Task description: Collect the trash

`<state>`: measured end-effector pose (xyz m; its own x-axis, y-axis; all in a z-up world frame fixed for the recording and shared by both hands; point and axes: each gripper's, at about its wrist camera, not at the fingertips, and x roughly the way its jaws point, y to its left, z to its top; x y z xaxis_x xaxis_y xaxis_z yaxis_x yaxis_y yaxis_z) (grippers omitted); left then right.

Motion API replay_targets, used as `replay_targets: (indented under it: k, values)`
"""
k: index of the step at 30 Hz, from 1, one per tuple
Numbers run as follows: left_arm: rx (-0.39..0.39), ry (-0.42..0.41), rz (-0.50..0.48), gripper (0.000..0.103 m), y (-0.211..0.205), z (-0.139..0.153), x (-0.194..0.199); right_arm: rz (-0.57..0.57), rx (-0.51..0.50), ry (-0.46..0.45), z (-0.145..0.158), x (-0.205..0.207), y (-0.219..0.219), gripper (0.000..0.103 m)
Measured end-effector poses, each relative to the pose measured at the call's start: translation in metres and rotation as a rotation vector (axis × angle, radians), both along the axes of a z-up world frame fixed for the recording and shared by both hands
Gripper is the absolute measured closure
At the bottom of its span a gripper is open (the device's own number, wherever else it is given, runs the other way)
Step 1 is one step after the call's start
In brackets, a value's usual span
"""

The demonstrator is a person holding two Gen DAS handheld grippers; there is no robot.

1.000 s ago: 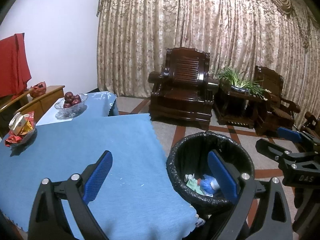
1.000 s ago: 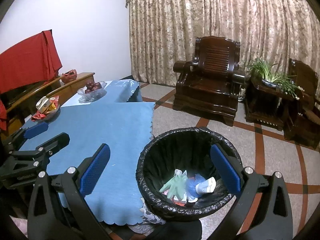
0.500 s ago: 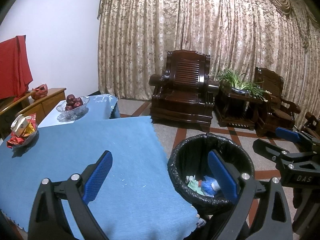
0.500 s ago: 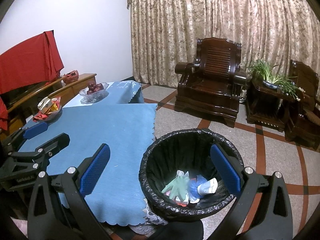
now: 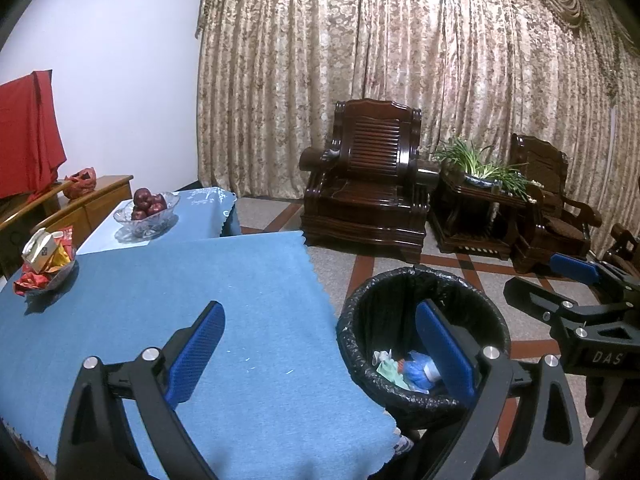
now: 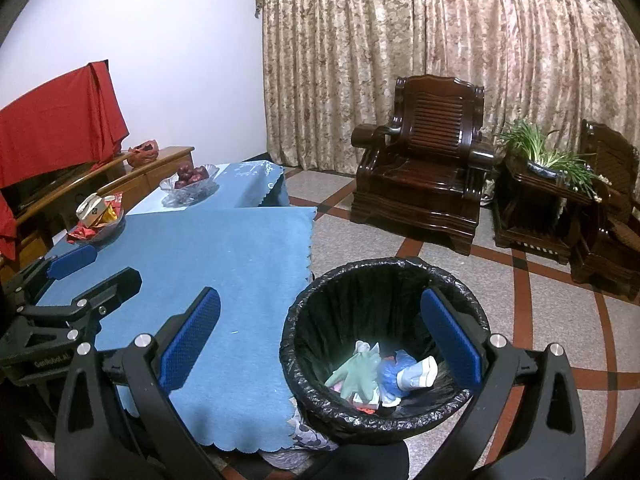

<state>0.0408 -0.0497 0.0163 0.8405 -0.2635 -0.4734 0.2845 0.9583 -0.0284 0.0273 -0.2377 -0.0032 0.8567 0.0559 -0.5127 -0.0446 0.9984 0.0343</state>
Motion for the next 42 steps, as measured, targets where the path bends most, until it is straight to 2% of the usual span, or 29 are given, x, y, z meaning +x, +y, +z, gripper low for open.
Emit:
replay_targets:
  k: [42]
  values:
    - [0.003,0.003,0.000,0.009,0.0022,0.0030,-0.0004,0.000,0.001,0.002,0.0006,0.0001,0.0013,0.005]
